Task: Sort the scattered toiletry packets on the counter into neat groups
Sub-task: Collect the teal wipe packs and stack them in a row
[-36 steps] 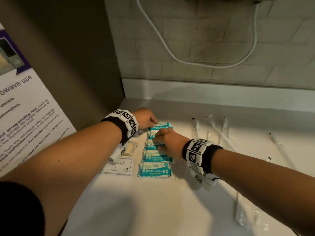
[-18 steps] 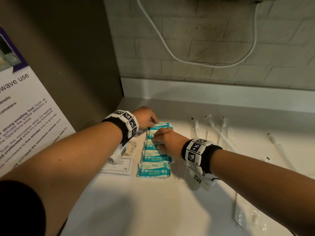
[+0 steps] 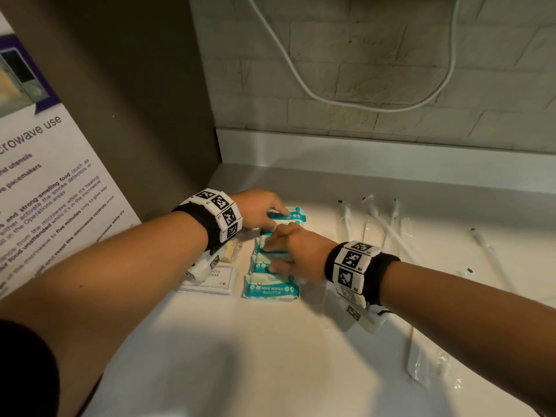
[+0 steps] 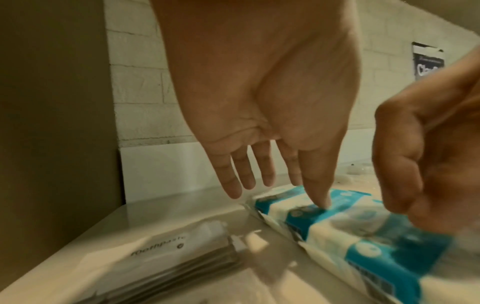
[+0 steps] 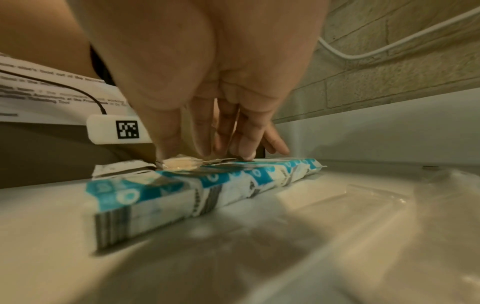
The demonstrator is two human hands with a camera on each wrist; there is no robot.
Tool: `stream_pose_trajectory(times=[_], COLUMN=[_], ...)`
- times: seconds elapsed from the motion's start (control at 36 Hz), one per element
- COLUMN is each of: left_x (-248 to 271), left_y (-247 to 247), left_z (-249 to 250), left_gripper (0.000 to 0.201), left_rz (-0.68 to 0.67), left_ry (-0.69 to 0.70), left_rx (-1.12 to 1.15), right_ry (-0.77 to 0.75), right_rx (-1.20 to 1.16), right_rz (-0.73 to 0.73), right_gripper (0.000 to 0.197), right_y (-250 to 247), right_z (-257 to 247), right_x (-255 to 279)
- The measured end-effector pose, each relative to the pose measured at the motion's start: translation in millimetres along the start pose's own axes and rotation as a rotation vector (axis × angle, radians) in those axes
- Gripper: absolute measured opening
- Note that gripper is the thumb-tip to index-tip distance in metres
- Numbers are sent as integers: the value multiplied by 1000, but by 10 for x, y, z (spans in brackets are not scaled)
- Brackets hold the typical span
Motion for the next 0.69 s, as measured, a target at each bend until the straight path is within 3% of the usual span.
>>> stream_pose_trajectory(times=[0.19,0.69], left_x=[45,29], left_y=[76,101], left_z=[42,75], left_gripper=[46,46], left_rz=[-55,-90], left_ry=[-19,-39], left_rx=[-41,-108], right_ry=[-11,-7], right_rx=[91,164], right_rz=[-62,-122], right_gripper=[49,46], right_y=[95,89], right_z=[-94,-113], right_x=[102,130])
Point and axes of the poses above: each hand's wrist, its own x-axis away from the middle knuckle, its own y-axis out of the palm, z = x × y, the point moved 7 cm from there along -x, towards the middle knuckle, and after that the axes turned 6 degrees about y, right-handed, at the moved point
